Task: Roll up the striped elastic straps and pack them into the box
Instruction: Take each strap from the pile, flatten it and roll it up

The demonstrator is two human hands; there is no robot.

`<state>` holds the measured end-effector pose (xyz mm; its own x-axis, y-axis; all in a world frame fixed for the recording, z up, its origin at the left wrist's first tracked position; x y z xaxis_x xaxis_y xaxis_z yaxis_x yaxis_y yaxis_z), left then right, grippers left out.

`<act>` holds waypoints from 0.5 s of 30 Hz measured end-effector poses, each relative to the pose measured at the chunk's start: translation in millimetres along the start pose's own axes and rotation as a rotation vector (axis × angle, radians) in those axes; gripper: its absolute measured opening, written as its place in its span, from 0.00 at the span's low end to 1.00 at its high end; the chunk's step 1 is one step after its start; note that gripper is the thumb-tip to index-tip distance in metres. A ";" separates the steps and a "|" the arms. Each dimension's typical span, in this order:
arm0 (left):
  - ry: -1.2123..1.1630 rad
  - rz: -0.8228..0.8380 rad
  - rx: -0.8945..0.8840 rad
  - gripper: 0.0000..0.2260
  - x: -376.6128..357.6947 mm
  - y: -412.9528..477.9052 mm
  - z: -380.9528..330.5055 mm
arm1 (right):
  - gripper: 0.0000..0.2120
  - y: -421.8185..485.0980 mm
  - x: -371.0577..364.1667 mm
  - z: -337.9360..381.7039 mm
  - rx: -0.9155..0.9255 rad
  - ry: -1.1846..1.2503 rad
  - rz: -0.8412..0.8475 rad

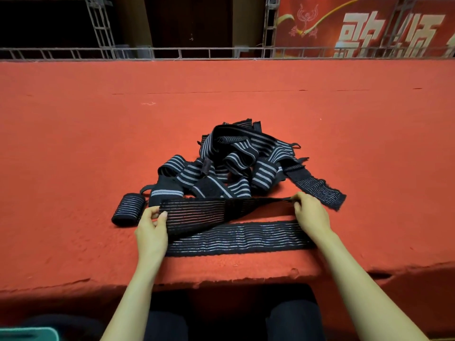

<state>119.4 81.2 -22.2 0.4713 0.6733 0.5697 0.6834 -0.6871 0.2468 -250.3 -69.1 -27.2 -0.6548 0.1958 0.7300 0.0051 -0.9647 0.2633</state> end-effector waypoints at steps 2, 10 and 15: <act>0.015 -0.002 0.001 0.08 2.3 1.8 0.8 | 0.08 3.8 10.9 6.1 0.049 0.086 -0.038; 0.031 0.022 0.047 0.09 5.4 10.4 9.0 | 0.04 6.4 56.7 20.8 0.114 0.463 -0.137; 0.155 0.060 0.004 0.11 3.9 2.7 5.7 | 0.09 -1.5 67.9 6.3 0.013 0.546 -0.202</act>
<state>126.2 83.5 -23.8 0.4203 0.5806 0.6973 0.6588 -0.7237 0.2055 -290.0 -53.2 25.9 -0.9386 0.2534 0.2341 -0.1537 -0.9147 0.3737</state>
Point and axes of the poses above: each hand's wrist, its own y-axis towards the middle knuckle, its own x-axis out of the back of the hand, z = x × y, the point moved 8 cm from there along y, towards the middle knuckle, and after that the axes turned 15 degrees about y, right-handed, at the moved point
